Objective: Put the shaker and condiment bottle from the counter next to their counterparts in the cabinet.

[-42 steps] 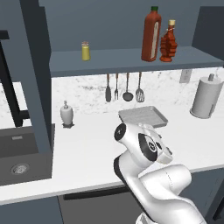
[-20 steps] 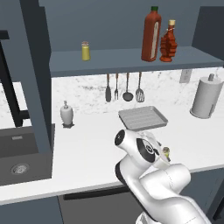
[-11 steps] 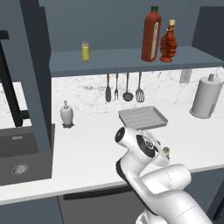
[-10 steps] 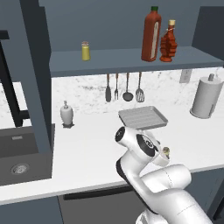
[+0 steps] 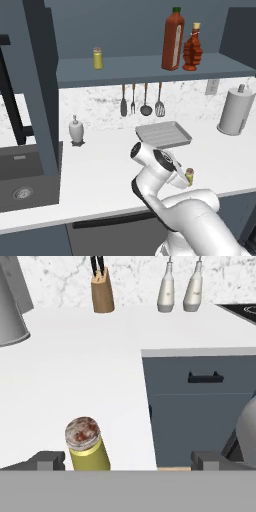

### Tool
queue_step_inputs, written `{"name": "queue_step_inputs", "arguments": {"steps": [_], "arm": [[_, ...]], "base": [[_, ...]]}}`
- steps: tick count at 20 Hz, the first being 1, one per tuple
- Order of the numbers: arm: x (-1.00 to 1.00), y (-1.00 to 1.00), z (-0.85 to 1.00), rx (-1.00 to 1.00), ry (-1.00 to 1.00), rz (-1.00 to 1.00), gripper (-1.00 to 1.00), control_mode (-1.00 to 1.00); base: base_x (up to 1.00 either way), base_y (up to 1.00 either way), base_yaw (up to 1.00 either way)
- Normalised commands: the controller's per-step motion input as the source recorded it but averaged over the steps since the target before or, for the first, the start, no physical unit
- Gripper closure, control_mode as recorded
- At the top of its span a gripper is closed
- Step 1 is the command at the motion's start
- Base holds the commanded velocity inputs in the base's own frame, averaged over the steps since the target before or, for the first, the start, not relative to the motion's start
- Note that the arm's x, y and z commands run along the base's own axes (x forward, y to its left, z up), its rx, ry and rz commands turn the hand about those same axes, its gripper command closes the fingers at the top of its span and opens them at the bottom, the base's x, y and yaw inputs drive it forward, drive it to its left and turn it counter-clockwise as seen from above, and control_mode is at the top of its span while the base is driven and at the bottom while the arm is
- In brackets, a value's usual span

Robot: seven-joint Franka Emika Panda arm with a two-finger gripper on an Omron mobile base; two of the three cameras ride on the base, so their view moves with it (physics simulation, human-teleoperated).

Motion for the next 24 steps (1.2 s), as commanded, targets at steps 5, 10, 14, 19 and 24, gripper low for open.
{"name": "queue_step_inputs", "arguments": {"steps": [5,10,14,19,24], "arm": [[0.01,-0.27,-0.33,0.00,0.00,0.00,-1.00,-1.00],[0.00,-0.27,-0.31,0.00,0.00,0.00,-1.00,-1.00],[0.01,-0.26,-0.34,0.00,0.00,0.00,-1.00,-1.00],[0.08,-0.13,-0.42,0.00,0.00,0.00,-1.00,-1.00],[0.03,-0.16,-0.32,0.00,0.00,0.00,-1.00,-1.00]], "base": [[0.00,0.00,0.00],[0.00,0.00,0.00],[0.00,0.00,0.00],[0.00,0.00,0.00],[0.00,0.00,0.00]]}}
